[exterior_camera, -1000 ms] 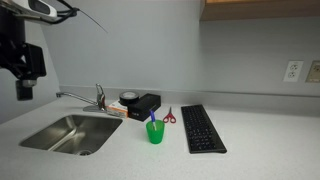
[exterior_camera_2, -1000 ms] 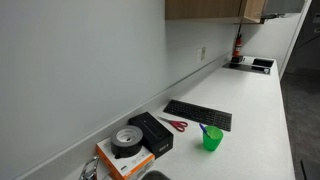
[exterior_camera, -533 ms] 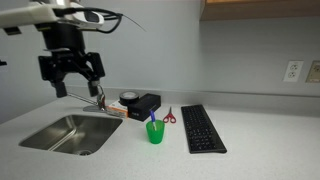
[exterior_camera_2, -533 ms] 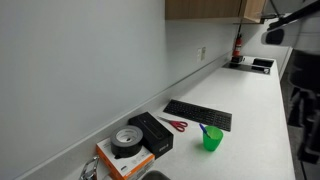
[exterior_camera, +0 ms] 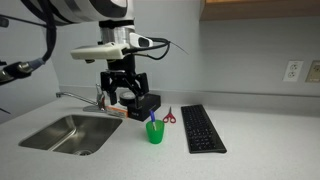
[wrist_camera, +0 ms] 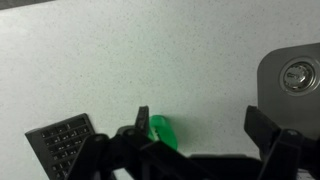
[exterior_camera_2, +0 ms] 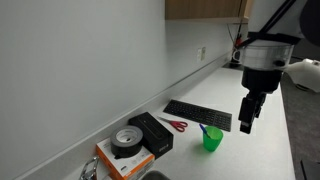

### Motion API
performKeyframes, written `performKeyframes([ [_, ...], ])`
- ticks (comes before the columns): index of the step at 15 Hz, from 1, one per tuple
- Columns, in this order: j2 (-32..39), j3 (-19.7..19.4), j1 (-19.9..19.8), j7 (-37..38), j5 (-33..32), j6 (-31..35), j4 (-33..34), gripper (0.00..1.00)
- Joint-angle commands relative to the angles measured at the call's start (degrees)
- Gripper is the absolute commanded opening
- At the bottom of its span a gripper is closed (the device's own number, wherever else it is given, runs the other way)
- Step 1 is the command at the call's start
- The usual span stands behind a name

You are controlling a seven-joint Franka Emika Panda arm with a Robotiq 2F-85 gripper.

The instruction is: Remove the marker out of the cup

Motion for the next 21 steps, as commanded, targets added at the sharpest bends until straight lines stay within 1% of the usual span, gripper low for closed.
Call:
performKeyframes([
  [1, 0.5, -0.4, 0.3, 0.1, -0.1, -0.1, 0.5, 1.00],
  [8, 0.7, -0.2, 0.3, 0.5, -0.1, -0.1, 1.0, 1.00],
  [9, 1.7, -0.2, 0.2, 1.3, -0.5, 2.6, 0.9, 1.00],
  [10, 3.2, -0.3, 0.1, 1.4, -0.2, 3.3, 1.7, 1.00],
  [12, 6.1, -0.8, -0.1, 1.7, 0.2, 7.0, 2.5, 1.00],
  [18, 17.1, -1.8, -0.4, 8.8, -2.1, 18.8, 6.7, 1.00],
  [21, 21.4, -2.9, 0.2, 11.2, -2.6, 22.2, 9.4, 1.00],
])
